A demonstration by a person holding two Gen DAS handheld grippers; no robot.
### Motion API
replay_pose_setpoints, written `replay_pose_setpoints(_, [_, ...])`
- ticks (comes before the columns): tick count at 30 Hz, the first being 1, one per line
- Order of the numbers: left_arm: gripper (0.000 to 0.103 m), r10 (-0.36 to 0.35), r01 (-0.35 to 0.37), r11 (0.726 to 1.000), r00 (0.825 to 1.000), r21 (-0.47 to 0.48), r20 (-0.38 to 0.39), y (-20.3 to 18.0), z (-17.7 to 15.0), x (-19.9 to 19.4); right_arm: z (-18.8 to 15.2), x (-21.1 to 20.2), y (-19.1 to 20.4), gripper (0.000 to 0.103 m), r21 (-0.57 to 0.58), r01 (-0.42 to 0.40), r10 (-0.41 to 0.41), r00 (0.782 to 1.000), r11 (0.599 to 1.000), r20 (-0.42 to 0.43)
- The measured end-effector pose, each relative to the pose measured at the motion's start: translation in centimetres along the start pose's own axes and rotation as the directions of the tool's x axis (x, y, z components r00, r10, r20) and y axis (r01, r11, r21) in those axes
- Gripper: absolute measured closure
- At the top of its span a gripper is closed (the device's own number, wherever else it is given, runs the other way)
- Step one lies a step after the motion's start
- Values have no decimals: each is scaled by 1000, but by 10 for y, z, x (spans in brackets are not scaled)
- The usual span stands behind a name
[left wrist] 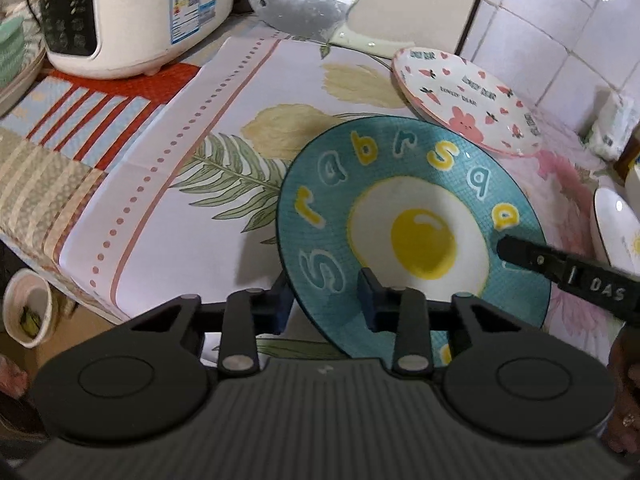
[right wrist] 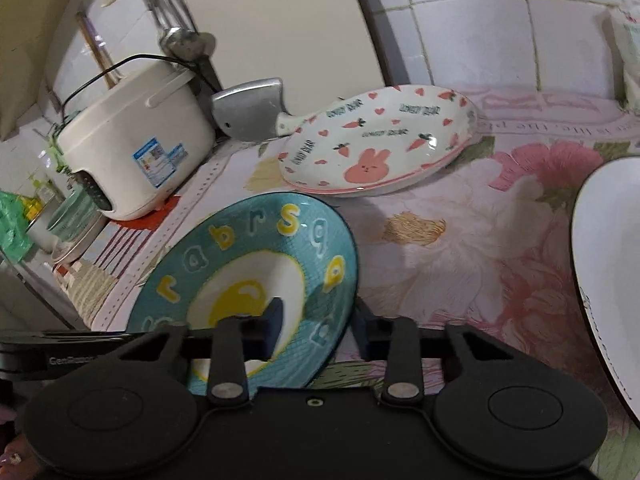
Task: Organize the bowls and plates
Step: 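Lift the blue plate with both grippers and carry it over the white plate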
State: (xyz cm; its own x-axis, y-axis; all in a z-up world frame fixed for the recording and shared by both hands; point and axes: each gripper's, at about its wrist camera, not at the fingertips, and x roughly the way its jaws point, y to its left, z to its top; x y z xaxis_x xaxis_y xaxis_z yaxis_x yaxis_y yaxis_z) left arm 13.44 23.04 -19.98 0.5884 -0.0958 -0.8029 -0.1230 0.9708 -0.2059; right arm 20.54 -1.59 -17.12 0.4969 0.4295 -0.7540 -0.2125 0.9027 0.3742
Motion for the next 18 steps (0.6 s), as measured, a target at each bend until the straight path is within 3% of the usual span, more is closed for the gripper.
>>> replay_pose_setpoints(1, [74,-7,7,1000,1000,-18,0,2,0,0,0,3,-3,82,8,2,-1,1000,1000,-16])
replay_pose_setpoints(7, [75,-2,2,996,1000,-92,2,5,2,2,0,5,-7,82,15,-23,23,1000,1000,-13])
replay_pose_setpoints(13, [75,35,-37,994,999,-100,-19,-2,6,2,4,6,-3,81,26,-2,3,1000,1000,-26])
replay_pose_setpoints(18, [75,65,-65,996,998,-66,-3,-11,6,-10,5,-10,0,82,-47,-26,24,999,999,-25])
